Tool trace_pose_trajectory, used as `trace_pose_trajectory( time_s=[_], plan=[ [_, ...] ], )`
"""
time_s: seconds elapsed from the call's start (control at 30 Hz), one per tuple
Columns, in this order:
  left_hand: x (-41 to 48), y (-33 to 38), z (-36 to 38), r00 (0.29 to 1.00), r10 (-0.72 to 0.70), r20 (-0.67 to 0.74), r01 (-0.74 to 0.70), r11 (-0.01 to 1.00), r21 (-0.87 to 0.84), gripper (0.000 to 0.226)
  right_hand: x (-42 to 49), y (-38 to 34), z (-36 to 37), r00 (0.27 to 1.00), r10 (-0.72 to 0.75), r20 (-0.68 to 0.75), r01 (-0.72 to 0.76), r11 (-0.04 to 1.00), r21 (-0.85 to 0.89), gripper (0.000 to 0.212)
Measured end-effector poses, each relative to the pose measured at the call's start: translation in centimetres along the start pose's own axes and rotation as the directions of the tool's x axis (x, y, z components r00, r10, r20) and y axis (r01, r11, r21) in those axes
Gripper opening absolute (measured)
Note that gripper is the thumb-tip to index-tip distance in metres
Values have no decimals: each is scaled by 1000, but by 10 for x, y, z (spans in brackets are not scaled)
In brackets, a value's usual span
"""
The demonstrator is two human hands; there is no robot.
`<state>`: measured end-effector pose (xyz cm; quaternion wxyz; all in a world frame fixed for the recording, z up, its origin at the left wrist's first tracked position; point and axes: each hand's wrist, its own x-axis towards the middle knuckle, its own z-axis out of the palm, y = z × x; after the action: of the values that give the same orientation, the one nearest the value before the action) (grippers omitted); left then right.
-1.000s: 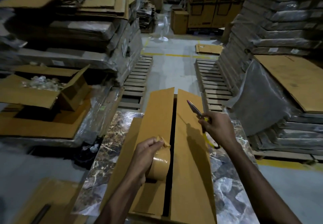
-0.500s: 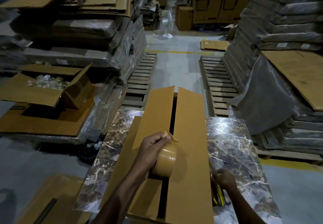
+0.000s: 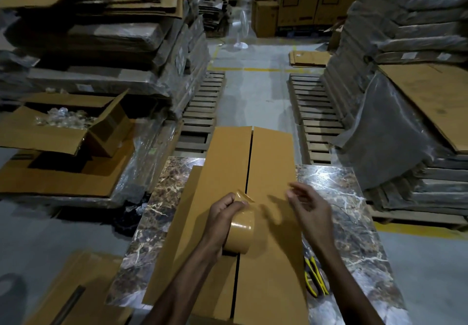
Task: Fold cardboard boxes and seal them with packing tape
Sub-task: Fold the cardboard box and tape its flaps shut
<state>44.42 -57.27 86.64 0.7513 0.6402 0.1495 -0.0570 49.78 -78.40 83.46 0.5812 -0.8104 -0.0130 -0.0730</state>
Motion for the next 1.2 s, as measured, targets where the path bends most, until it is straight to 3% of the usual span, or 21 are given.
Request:
trace_pose_trajectory(
  time_s=[0.07,0.13,0.23,0.43,0.53,0.7,0.8,0.87,0.93,1.03,1.13,1.2],
  plan=[
    [0,-5,-1,1000,-16,-17,16,1000,3,24,-1,-28,21,952,-55,301,65,998,-22,43],
    [2,-9,-5,999,-6,-43,7,1000,26,34,0,-35,41,863,-14,504,45,998,-49,55],
    [2,-8,-11,999,-21,-49,22,1000,17,43,2,-35,62,800,39,598,-63,998,19,40],
    [5,-11,-16,999,-28,29,28,999,-29,42,10,-29,65,812,61,580,-206,961,187,27],
    [2,-4,-12,998,1,68,1,1000,-31,12,11,-26,68,868,67,492,-220,941,258,24],
    [7,4,-12,987,-2,159,6,1000,-24,18,11,-39,69,933,83,350,-201,928,315,25],
    [8,1,-16,982,-21,188,31,998,-52,3,5,-40,76,949,81,303,-177,936,305,12],
    [12,-4,-19,976,9,217,16,993,-113,26,0,-46,77,956,97,276,-191,922,338,10],
    [11,2,-19,973,27,228,5,990,-141,31,0,-50,76,964,89,251,-183,907,379,12],
    [18,-4,-19,973,36,228,-10,994,-113,40,3,-45,81,972,80,219,-153,928,339,10],
    [26,-14,-18,971,-67,228,84,994,-65,9,7,-23,89,977,103,188,-122,988,93,9],
    [33,-23,-16,968,-100,231,105,994,-10,6,10,-8,88,968,125,217,-149,984,98,11]
  ],
)
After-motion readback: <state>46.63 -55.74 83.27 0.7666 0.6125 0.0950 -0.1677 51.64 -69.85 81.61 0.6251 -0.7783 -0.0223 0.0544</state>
